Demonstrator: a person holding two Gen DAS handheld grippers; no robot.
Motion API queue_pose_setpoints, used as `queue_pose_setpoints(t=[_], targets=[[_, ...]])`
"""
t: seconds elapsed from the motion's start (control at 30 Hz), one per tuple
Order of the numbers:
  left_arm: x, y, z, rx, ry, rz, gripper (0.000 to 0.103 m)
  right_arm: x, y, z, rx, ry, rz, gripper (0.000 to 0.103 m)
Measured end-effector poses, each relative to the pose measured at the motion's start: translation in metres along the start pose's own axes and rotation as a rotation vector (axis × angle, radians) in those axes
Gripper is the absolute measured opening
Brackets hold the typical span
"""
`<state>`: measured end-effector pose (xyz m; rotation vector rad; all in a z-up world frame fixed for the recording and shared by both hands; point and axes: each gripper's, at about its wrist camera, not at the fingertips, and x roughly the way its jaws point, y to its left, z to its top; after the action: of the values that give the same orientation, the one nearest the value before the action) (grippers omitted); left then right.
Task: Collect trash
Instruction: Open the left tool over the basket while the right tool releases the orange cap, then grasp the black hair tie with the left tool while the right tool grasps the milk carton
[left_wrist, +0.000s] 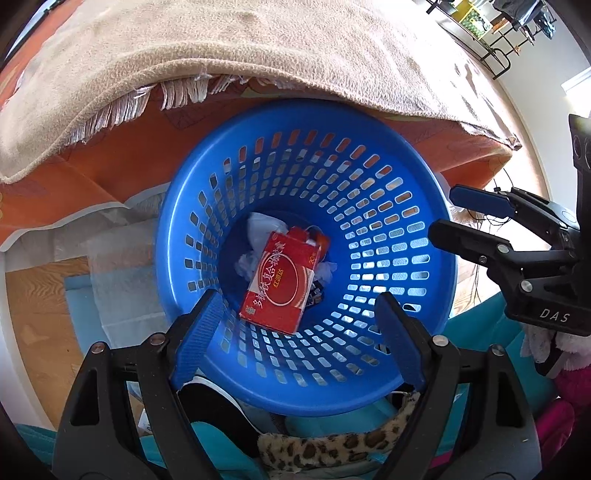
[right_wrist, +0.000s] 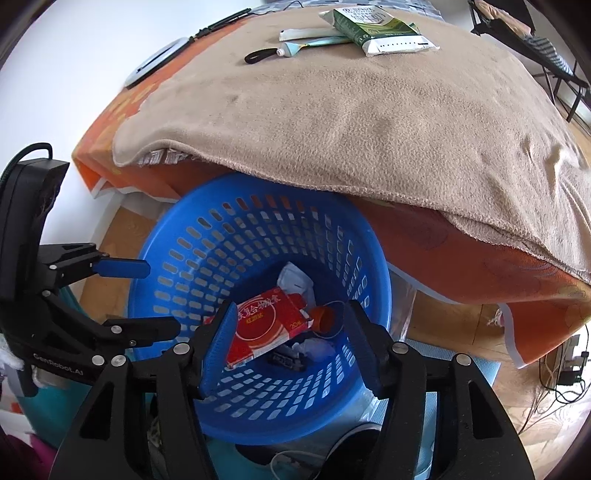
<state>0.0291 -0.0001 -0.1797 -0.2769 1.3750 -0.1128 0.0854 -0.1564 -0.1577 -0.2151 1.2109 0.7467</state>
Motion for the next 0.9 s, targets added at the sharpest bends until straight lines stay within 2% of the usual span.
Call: queue_pose_setpoints(t=[0.3, 0.57, 0.83, 0.9], targets=[[-0.004, 0.004, 0.003, -0.027, -0.029, -0.002, 0.087, -0.001, -0.003, 0.003, 0.013, -0.006, -0.007, 0.060], [-0.015, 0.008, 0.011, -0.045, -0.089, 0.011, 0.086, -0.005, -0.009, 0.007, 0.044, -0.020, -0.007, 0.061], [-0.041, 0.013, 0.033, -0.034, -0.185, 0.046, 0.086, -0.024, -0.022, 0.023, 0.075, -0.098, -0.020, 0.061], [-0.047, 0.015, 0.041, -0.033, -0.206, 0.050, 0.086, -0.029, -0.026, 0.030, 0.076, -0.119, -0.027, 0.067]])
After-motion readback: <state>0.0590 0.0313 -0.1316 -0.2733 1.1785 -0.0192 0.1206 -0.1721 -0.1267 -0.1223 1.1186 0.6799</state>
